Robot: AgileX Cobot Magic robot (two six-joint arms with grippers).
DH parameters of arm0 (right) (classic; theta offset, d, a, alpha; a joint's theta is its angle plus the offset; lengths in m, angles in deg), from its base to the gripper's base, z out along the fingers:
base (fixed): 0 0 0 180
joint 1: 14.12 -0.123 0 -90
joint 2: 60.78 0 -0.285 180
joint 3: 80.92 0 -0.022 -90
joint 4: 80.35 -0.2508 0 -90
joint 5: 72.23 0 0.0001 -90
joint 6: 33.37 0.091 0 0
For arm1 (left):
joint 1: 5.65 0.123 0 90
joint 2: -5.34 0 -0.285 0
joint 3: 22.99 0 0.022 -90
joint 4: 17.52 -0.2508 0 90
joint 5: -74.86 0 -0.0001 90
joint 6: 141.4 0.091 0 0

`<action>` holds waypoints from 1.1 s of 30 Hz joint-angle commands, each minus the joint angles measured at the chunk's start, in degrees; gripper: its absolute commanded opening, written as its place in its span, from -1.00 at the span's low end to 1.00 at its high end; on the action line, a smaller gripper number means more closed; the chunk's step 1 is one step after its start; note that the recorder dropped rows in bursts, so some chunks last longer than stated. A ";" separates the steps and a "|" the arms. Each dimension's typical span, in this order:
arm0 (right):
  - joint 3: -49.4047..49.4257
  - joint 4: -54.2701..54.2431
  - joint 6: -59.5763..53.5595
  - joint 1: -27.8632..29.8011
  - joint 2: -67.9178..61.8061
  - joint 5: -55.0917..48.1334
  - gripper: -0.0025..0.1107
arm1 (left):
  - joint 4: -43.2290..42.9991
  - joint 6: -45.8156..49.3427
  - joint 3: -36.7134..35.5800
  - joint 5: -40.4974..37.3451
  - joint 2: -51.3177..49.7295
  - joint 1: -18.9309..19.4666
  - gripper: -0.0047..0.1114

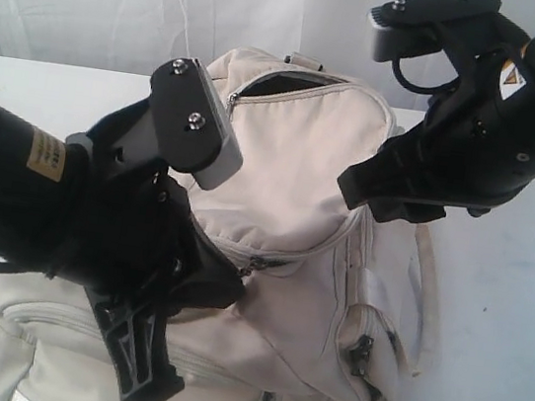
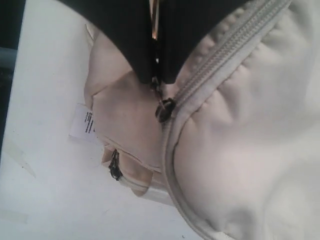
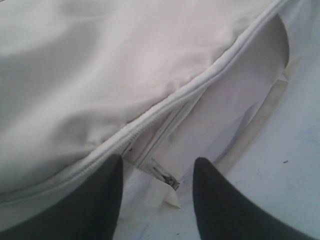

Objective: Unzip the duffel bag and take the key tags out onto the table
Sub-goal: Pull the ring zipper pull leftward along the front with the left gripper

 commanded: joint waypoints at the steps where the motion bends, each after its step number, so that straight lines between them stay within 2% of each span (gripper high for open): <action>1: 0.27 0.45 0.20 -0.03 0.25 0.10 -0.21 | -2.50 -0.29 -0.44 -3.43 0.73 -0.25 -0.92; 5: 0.27 0.45 0.20 -0.03 0.25 0.10 -0.21 | -5.93 -1.03 -0.44 -5.76 0.73 -0.25 -0.92; 12: 0.27 0.45 0.20 -0.03 0.25 0.10 -0.21 | -14.09 -9.38 -0.44 -7.01 0.73 -0.25 -0.92; 27: 0.27 0.45 0.20 -0.03 0.25 0.10 -0.21 | -18.73 -10.95 2.10 -10.47 6.35 -0.25 -0.92; 31: 0.27 0.45 0.20 -0.03 0.25 0.10 -0.21 | -22.68 -11.92 2.10 -15.11 6.50 -0.25 -0.92; 33: 0.27 0.45 0.20 -0.03 0.25 0.10 -0.21 | -28.14 -17.90 2.10 -18.46 6.65 -0.25 -0.92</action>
